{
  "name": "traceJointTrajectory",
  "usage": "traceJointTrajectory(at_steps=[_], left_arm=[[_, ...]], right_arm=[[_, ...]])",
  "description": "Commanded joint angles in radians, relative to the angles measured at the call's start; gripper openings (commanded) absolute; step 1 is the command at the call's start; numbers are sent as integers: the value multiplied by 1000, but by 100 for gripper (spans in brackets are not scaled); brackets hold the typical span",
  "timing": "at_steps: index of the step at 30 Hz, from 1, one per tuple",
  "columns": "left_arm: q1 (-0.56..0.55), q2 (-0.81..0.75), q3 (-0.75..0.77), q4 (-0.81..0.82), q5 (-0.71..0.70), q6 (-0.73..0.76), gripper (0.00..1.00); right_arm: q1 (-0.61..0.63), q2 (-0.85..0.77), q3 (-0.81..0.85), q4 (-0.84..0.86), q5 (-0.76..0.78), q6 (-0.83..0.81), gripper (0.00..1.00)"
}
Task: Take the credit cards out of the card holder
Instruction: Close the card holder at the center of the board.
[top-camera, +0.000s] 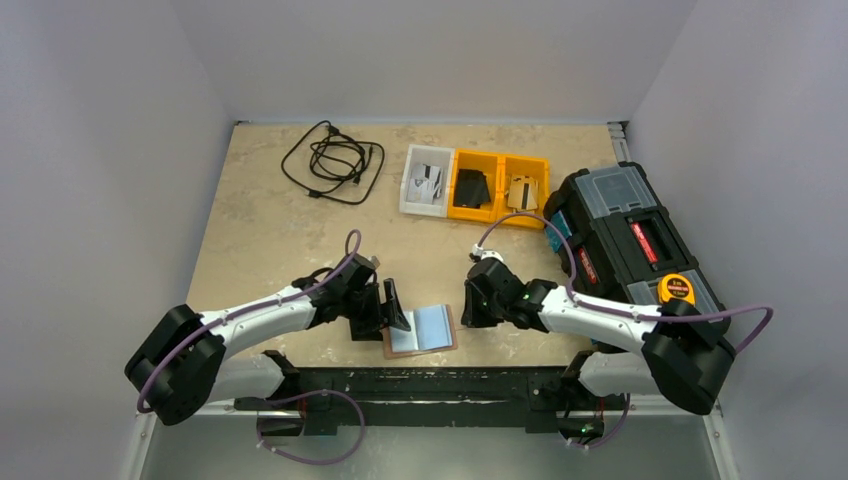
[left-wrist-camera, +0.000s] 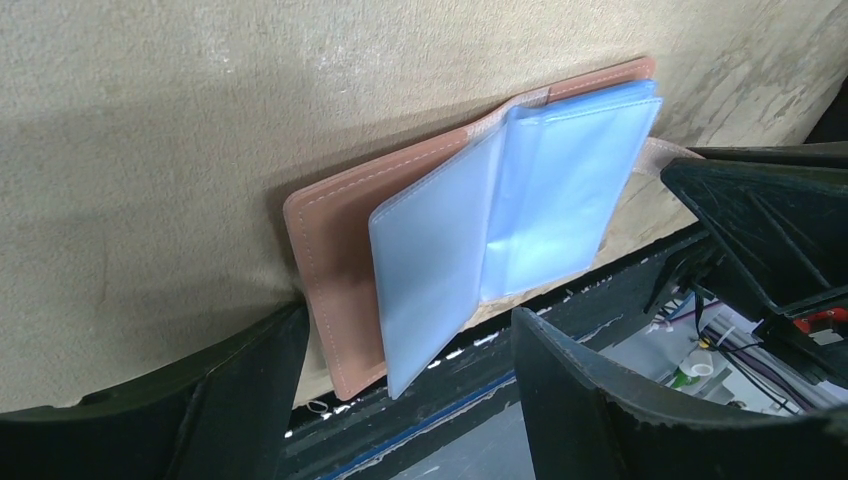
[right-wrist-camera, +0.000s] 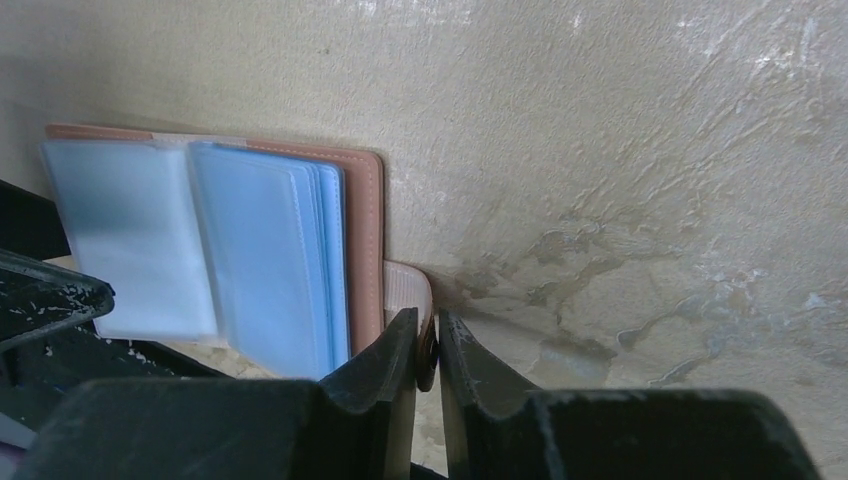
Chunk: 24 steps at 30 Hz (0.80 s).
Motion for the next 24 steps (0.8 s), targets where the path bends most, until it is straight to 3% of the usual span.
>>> traceJointTrajectory(at_steps=[1, 6, 15, 24], left_arm=[[-7, -5, 38, 2, 2, -9, 73], [-8, -60, 67, -40, 11, -14, 73], [-27, -147, 140, -103, 17, -26, 73], [-134, 10, 213, 0, 9, -87, 73]], right_arm=[[18, 10, -3, 23, 23, 24, 10], [47, 24, 12, 31, 21, 44, 0], [76, 48, 46, 58, 7, 76, 0], [91, 82, 67, 112, -18, 107, 0]])
